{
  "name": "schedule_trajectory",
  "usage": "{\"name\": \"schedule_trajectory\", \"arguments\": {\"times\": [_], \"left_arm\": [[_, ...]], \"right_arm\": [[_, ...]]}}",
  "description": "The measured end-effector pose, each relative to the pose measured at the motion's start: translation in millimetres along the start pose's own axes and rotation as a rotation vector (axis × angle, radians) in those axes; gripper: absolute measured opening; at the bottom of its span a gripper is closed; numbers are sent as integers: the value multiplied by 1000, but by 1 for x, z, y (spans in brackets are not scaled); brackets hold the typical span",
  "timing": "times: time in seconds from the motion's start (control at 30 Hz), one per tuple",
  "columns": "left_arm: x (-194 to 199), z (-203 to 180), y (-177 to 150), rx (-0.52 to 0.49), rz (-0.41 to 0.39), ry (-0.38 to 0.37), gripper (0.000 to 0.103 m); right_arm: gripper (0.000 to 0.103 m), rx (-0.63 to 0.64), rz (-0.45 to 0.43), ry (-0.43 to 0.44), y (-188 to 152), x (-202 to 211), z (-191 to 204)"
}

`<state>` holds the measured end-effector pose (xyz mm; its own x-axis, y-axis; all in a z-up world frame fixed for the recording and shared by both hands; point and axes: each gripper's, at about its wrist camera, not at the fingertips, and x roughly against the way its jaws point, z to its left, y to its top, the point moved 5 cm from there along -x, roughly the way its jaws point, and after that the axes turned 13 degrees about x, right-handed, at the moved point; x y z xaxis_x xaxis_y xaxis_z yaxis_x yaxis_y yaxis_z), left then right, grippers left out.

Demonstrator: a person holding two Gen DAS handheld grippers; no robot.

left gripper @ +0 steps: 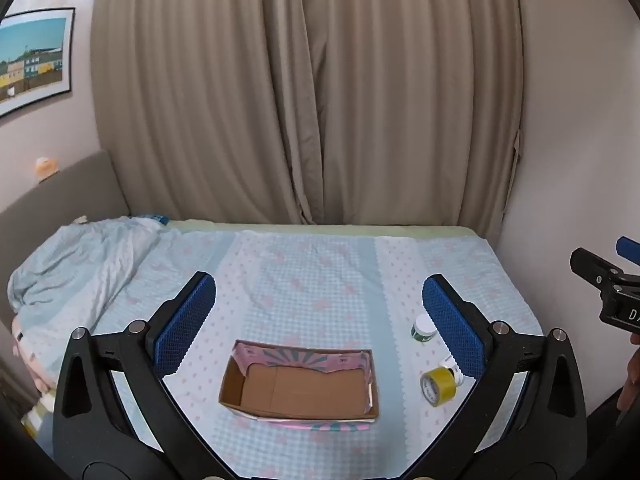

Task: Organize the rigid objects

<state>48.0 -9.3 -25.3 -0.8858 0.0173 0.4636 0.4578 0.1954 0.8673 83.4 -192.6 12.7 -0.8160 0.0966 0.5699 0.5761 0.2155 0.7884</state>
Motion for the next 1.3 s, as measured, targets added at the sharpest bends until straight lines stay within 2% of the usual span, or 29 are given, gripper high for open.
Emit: {"name": "schedule_trajectory", "arguments": {"times": [0.3,1.3], "left_arm": [[10,6,3,-6,5,21,102],[13,8,-2,-5,17,-8,102]], "right_arm": [[103,5,0,-3,1,0,0],[103,-10,-4,9,-1,-2,-4]]}}
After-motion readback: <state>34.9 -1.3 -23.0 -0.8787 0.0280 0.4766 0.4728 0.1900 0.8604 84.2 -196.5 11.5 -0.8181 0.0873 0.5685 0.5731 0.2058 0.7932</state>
